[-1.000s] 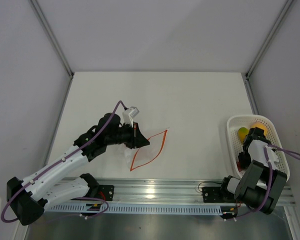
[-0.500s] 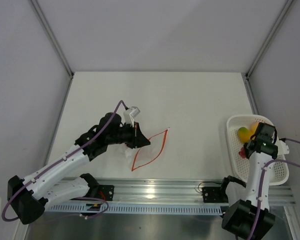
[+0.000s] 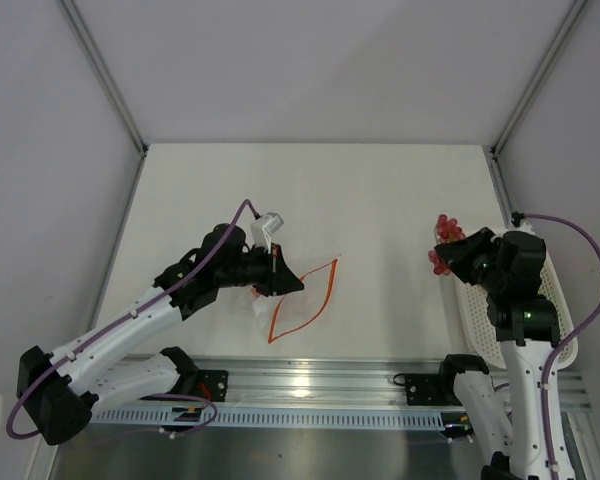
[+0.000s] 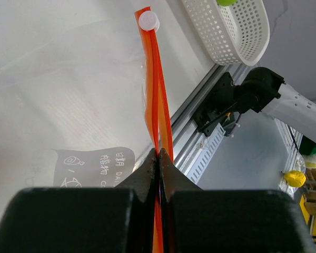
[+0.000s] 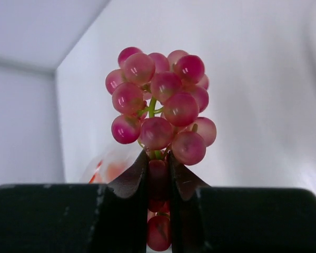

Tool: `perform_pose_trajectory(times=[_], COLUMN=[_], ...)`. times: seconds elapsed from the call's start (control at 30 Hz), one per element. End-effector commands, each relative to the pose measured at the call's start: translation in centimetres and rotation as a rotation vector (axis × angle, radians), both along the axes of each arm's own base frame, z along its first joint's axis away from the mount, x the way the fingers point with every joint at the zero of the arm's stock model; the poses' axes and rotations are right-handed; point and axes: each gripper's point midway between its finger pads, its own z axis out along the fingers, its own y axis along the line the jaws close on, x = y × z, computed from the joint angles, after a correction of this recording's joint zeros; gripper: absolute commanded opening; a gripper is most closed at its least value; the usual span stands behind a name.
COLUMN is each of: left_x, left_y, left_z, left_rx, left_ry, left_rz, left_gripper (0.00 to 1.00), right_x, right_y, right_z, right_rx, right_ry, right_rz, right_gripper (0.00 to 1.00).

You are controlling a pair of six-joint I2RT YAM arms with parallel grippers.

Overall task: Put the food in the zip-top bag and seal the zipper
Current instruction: Place the fake fruit in the zipper food storage bag.

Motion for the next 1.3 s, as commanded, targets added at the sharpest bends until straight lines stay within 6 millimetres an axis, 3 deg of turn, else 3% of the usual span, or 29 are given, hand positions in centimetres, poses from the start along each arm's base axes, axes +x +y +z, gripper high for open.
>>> perform_pose_trajectory(times=[0.0,0.1,0.2,0.23,0.37,0.5,0.67,0.9,1.1,1.27], left_x=[0.1,0.2,0.2,0.3,0.4,0.5,0.8,1.4,1.8,1.8], left_y=[-0.9,-1.0,-1.1,-1.2,-1.3,-1.2,-1.3,-1.6,-1.6,-1.5], left_z=[1.9,2.0,2.2,2.3,2.7,2.9,3.0,3.6,3.8,3.7], left_rx=[-0.057,-0.063,-0.071,-0.072,-0.075,-0.070,-0.060,-0.063,-0.053,-0.046], left_ry=[-0.030,-0.027,-0.027,-0.027,-0.030,-0.033,-0.039,-0.050,-0.064,-0.064], left_rz=[-0.019,-0.018,-0.019,-0.018,-0.018,-0.009,-0.003,-0.004,0.005,0.007], left_gripper=[0.01,0.01,0.01,0.01,0.00,0.00,0.01,0.01,0.00,0.01], right_x=[-1.3,-2.3,-3.7,-4.5,-6.5,-7.9,-10.4,-12.9,-13.2,-13.1], right_y=[7.6,10.2,14.3,16.3,21.6,24.5,25.7,25.5,24.7,23.5], right_z=[4.9,5.1,5.4,4.7,3.8,3.7,2.4,0.1,-1.6,-0.7], right_rx=[0.065,0.104,0.142,0.143,0.117,0.130,0.178,0.165,0.128,0.124], right_ry=[-0.212,-0.206,-0.234,-0.204,-0.149,-0.101,-0.059,-0.005,0.034,-0.003], right_rz=[0.412,0.516,0.671,0.744,0.904,0.970,1.008,1.018,0.990,0.956], right_gripper=[0.00,0.00,0.00,0.00,0.00,0.00,0.00,0.00,0.00,0.00])
